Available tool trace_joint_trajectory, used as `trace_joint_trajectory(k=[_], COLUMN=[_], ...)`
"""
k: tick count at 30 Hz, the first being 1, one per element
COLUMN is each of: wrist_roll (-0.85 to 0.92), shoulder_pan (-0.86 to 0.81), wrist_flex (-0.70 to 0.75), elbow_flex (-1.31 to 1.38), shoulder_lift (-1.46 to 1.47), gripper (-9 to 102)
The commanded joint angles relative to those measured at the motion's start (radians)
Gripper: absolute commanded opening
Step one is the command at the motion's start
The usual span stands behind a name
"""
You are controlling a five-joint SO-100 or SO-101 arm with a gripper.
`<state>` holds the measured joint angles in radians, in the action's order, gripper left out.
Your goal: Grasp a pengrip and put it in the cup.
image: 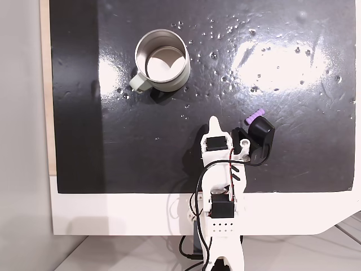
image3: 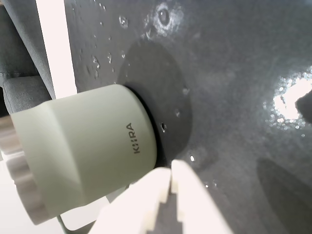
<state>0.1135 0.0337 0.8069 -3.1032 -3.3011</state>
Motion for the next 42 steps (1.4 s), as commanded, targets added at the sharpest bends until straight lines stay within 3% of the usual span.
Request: trace_joint_trajectory(k=[1,13,19,25,32,42], wrist_roll=[0.0,-0.003,-0.012,0.126,0.291,0.532], shoulder_pan=[0.014,0.023,0.026,-0.009,-0.126,-0.33], wrist_flex=[-0.032,-0.031,0.089,0.224,0.272,0.179], elbow_flex=[0.005,0.005,0.101,0.27,0.448,0.529], shoulder_lift=[-0.017,-0.015,-0.015,0.017,0.291,0.611], gripper=[0,0,0,0,0,0])
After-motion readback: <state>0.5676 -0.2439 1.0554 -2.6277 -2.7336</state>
